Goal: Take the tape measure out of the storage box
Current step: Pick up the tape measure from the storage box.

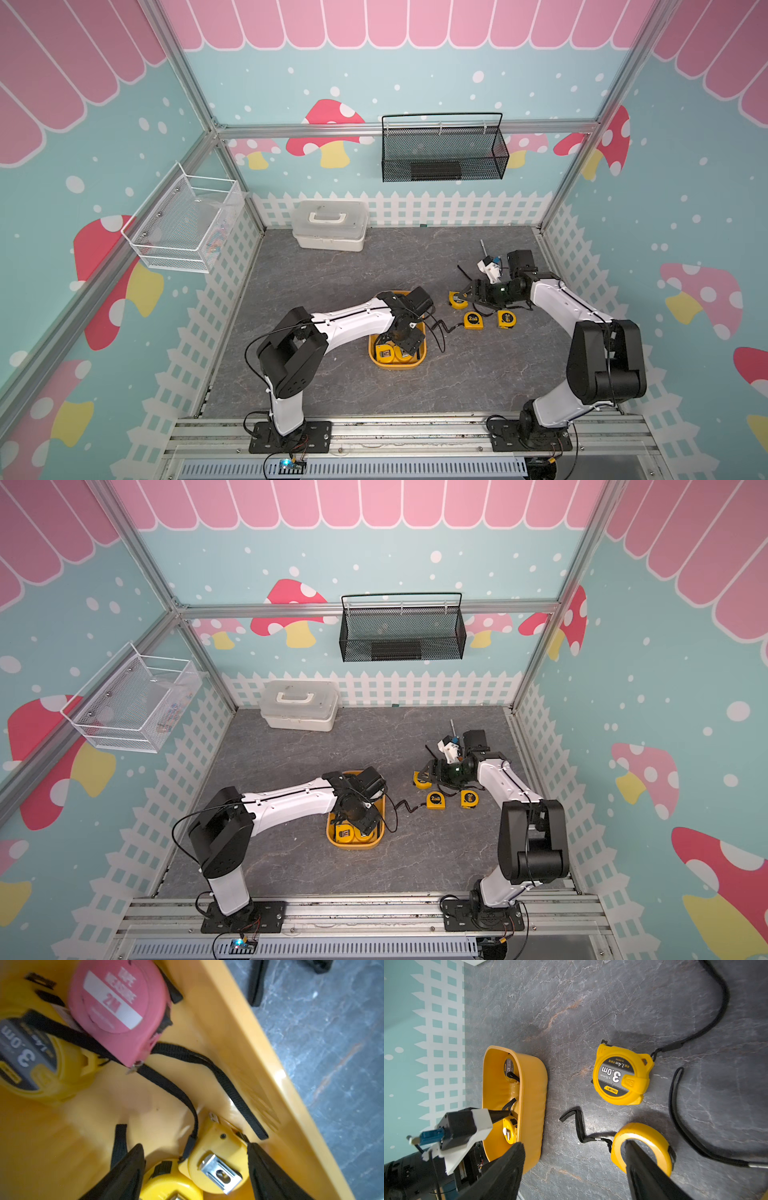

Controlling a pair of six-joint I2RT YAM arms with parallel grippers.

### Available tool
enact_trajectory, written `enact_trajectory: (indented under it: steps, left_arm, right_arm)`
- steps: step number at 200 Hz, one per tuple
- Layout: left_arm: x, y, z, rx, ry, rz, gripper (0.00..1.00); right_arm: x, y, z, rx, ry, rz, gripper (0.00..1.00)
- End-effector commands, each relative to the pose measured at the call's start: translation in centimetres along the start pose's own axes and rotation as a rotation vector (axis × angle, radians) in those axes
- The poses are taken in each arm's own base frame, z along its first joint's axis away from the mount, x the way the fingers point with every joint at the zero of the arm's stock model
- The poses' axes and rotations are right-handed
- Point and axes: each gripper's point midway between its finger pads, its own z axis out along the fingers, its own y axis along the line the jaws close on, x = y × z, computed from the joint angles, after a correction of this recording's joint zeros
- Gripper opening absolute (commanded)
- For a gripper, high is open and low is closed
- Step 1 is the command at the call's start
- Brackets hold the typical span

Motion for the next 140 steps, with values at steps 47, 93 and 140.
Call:
enact_trajectory:
  steps: [47,93,140]
  left_arm:
    - [2.1,-1.3,1.2,0.044,0.086,0.016,0.77]
    - [2.2,-1.1,2.5,0.024,0.114,0.024,0.74]
    - [1.2,-0.1,2.6,-0.020,0.092,0.025,0.72]
  right_arm:
    - [0.2,-0.1,0.4,-0.017,0.010,0.015,0.77]
    - [0.4,-0.2,0.5,-0.013,0.014,0.017,0.77]
    - [0.5,-0.3,0.5,-0.012,0.012,0.017,0.77]
